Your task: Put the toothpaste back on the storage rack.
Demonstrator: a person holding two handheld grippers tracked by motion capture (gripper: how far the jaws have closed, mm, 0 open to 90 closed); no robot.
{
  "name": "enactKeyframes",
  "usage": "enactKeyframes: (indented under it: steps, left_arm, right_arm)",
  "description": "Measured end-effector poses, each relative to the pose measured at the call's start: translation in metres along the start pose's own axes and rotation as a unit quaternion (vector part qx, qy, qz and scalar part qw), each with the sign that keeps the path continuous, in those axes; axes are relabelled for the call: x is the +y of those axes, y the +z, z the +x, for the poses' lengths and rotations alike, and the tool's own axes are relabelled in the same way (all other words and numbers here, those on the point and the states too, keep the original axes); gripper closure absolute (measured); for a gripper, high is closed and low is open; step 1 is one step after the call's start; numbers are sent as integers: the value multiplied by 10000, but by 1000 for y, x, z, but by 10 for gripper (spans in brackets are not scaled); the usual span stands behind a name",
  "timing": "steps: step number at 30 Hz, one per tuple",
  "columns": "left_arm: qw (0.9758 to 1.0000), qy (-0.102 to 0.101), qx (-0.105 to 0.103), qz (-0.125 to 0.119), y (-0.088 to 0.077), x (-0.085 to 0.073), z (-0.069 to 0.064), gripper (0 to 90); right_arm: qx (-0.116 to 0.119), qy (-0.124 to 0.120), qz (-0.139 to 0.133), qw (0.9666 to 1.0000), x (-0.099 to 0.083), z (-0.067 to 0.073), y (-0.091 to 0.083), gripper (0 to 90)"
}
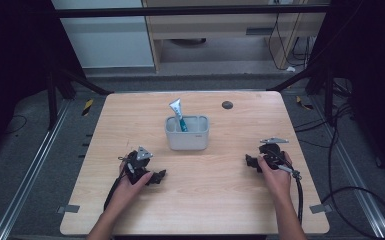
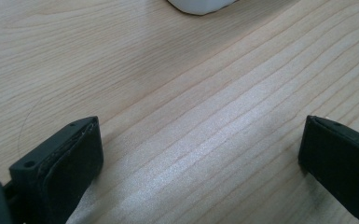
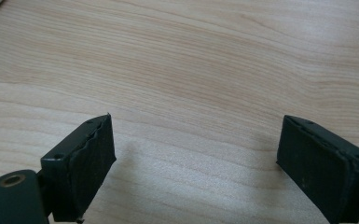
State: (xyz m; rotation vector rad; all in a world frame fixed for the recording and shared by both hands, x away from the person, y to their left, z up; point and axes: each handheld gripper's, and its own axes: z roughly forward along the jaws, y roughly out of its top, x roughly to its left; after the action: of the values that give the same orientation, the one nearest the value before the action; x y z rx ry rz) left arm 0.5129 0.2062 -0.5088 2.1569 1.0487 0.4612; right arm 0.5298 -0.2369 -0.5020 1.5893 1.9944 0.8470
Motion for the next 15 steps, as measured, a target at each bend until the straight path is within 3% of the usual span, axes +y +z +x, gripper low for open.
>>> enactKeyframes:
  steps: [8,15]
  left_arm:
    - [10000,0,0,1,0,0,0,0]
    - [10000,3,0,2,0,0,0,0]
  right_arm:
    - [-193,-5,-261,9995,-5,-1,7,92]
    - [-364,167,-136,9991,-4,-3,10,2]
